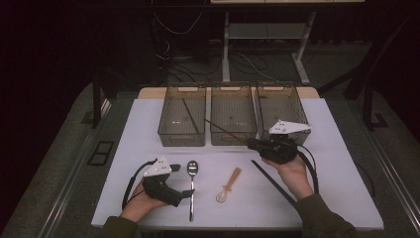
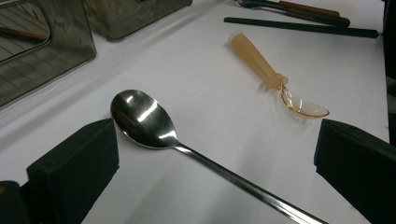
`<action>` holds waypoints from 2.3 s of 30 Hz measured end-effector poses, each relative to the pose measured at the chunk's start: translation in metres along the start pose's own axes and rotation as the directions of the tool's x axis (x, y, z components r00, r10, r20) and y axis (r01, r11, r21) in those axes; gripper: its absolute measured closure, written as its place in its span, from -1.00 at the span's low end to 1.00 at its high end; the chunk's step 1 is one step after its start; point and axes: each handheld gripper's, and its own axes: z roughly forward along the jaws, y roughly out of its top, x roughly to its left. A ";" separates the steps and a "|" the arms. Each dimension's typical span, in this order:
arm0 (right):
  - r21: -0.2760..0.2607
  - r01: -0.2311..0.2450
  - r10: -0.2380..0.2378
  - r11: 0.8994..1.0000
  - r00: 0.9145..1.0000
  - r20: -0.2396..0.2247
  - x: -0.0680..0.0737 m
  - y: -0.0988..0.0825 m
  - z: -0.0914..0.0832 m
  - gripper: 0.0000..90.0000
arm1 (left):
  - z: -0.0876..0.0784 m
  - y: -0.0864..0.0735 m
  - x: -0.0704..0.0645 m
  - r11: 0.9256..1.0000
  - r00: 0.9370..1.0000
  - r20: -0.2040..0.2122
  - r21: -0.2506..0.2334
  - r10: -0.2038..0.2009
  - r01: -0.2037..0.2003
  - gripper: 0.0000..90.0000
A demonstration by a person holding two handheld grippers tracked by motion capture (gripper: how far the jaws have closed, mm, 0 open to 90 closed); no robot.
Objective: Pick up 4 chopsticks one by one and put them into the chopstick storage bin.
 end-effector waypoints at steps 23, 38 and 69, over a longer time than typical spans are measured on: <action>0.035 -0.022 0.021 0.999 0.999 0.041 0.000 0.054 0.064 0.89 | -0.002 0.000 0.000 1.000 1.000 0.006 -0.011 -0.003 0.004 -1.00; 0.045 -0.024 0.019 0.999 0.996 0.089 0.003 0.083 0.100 0.89 | -0.002 0.001 -0.001 1.000 1.000 0.013 -0.019 -0.006 0.006 -1.00; 0.199 -0.039 0.002 0.979 0.983 0.183 0.020 0.114 0.215 0.89 | -0.003 0.003 -0.001 0.999 0.999 0.033 -0.038 -0.006 0.007 -1.00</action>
